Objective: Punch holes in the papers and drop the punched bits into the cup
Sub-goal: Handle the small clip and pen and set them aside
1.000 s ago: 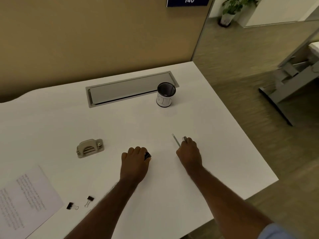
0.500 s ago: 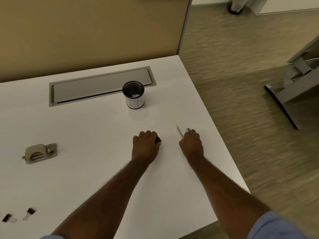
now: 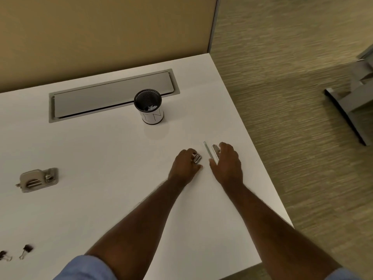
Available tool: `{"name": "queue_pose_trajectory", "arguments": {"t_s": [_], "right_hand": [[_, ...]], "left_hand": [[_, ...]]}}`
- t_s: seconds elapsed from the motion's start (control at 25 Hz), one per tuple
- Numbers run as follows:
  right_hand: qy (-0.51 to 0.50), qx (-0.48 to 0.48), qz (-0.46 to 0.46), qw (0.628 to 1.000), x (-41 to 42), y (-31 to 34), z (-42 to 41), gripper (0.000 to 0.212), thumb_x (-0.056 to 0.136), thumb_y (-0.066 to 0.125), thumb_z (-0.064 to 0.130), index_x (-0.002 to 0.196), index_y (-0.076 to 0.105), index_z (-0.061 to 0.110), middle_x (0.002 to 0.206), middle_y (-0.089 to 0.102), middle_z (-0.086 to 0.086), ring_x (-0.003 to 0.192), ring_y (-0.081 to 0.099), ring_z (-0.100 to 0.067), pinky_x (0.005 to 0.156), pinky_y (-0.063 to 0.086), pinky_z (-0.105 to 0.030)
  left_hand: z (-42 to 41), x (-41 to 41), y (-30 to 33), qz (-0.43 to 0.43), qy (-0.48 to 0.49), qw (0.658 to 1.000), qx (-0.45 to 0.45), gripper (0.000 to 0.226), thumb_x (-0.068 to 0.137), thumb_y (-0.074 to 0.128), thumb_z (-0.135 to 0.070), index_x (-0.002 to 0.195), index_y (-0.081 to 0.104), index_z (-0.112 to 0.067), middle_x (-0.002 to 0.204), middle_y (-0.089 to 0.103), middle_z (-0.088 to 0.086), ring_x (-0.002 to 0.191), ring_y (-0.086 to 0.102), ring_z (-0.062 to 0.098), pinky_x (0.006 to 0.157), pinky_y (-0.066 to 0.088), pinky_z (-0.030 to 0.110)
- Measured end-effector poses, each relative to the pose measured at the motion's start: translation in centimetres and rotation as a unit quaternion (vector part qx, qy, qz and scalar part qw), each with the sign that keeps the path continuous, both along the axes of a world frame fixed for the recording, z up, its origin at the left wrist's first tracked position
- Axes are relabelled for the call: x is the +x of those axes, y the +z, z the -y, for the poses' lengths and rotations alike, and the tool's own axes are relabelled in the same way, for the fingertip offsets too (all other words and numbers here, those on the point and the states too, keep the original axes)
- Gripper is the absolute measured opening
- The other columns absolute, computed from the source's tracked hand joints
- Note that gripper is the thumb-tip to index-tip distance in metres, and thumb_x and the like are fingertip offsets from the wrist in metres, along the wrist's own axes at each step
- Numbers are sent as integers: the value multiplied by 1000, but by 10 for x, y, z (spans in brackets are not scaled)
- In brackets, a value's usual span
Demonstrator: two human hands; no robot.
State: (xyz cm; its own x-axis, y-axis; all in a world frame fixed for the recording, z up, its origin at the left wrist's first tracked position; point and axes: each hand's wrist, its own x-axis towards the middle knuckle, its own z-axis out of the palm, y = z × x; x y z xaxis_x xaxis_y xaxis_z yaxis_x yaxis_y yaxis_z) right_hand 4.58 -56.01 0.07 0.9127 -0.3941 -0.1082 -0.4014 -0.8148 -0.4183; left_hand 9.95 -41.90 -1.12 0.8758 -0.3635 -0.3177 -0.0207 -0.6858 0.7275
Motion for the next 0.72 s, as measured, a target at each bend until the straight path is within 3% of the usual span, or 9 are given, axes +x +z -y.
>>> {"name": "queue_pose_trajectory", "arguments": {"t_s": [0.2, 0.32, 0.44, 0.72], "right_hand": [[-22, -15, 30, 999, -15, 5, 3, 57, 82, 66, 35, 128, 44, 9, 119, 57, -11, 108, 55, -28, 86, 49, -42], [-6, -48, 60, 997, -18, 11, -11, 50, 81, 66, 33, 123, 49, 12, 115, 60, -8, 103, 57, -27, 82, 50, -43], [58, -63, 57, 995, -15, 13, -37, 45, 82, 64, 28, 122, 52, 12, 122, 58, -9, 117, 52, -28, 93, 46, -46], [281, -56, 29, 958, -16, 11, -161, 49, 84, 63, 22, 130, 52, 7, 141, 49, -12, 136, 38, -32, 108, 33, -45]], "left_hand": [[10, -2, 5, -51, 10, 997, -63, 43, 78, 68, -7, 119, 55, -15, 112, 63, 8, 90, 64, 22, 84, 52, 34], [-20, -7, 9, -30, 16, 998, -61, 45, 81, 71, -16, 123, 53, -19, 110, 61, -2, 76, 63, 17, 77, 51, 27], [-77, -19, 13, 14, 32, 999, -31, 41, 83, 70, -22, 121, 56, -21, 111, 61, -5, 75, 60, 15, 80, 52, 30], [-238, -63, 36, 95, 57, 991, 76, 51, 85, 68, -27, 132, 50, -23, 137, 50, -3, 128, 45, 17, 106, 39, 39]]}}
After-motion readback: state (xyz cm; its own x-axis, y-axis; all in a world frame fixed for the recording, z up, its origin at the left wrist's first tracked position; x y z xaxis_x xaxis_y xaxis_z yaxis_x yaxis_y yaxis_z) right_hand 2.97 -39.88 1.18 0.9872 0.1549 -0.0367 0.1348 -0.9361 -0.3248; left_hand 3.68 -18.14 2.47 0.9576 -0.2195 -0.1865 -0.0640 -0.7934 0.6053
